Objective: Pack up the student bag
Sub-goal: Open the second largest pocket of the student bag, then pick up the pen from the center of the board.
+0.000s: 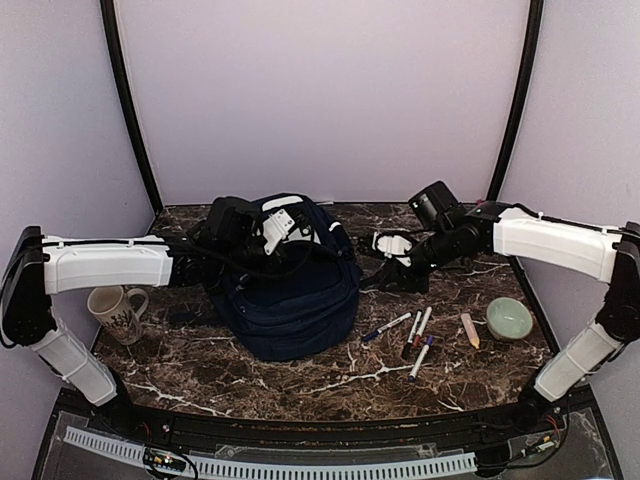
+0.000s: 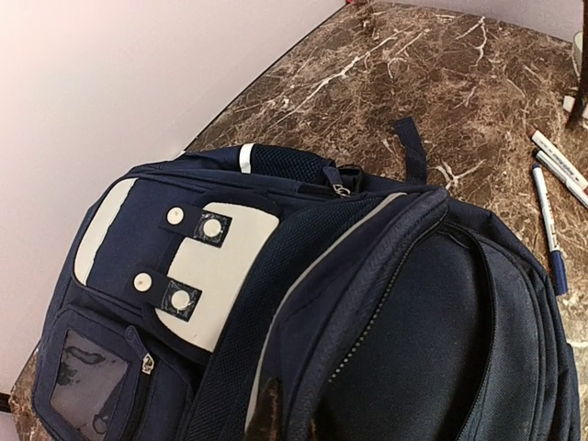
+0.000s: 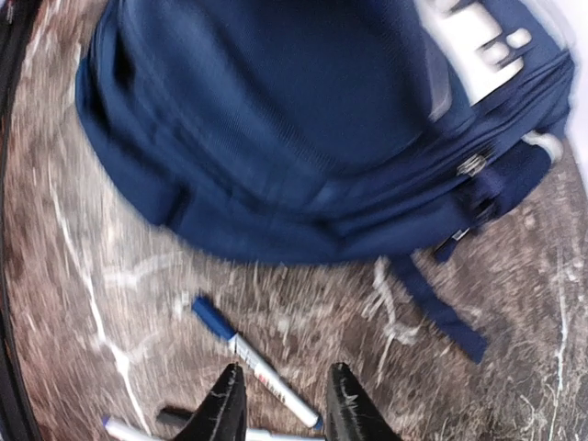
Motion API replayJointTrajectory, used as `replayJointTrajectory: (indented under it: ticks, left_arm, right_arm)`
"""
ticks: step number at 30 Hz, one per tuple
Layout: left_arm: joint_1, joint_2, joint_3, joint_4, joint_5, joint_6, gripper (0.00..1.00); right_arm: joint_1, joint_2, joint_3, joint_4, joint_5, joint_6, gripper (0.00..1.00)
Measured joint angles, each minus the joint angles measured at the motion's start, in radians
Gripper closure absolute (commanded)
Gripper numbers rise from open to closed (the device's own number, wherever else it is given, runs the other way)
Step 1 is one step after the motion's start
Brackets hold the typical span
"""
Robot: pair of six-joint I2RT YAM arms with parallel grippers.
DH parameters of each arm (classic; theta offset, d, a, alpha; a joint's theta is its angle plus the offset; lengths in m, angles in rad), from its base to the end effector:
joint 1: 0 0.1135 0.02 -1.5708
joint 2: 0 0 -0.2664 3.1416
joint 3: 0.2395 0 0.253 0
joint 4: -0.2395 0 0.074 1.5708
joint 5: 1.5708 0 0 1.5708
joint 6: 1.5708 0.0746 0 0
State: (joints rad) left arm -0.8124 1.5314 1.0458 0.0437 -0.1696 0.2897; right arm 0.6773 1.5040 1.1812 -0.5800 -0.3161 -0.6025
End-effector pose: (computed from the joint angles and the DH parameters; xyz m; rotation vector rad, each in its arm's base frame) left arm 0.2762 -0.2732 0.2550 0.9587 1.7663 -0.1635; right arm 0.2536 0.2337 0.2445 -1.5746 1.8879 0.4228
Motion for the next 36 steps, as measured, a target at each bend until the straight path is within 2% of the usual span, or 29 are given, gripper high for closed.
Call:
replayJointTrajectory:
  ticks: [6,18,30,36]
  left_arm:
    - [0.003,-0.027,-0.038,0.045,-0.018,-0.046,1.0]
    - [0.003,-0.056,-0.055,0.061,-0.029,-0.076,1.0]
    - [0.003,-0.073,-0.069,0.074,-0.032,-0.069,1.0]
    - [0.003,-0.074,-0.072,0.078,-0.033,-0.064,1.0]
  right_arm:
    - [0.003,0.103,-0.015,-0.095,0.098,-0.099,0.73]
    - [0.082,0.259,0.022,-0.163,0.313,-0.253,0.64]
    - [0.105,0.36,0.051,-0.164,0.369,-0.299,0.7]
    - [0.116,0.36,0.051,-0.167,0.377,-0.311,0.78]
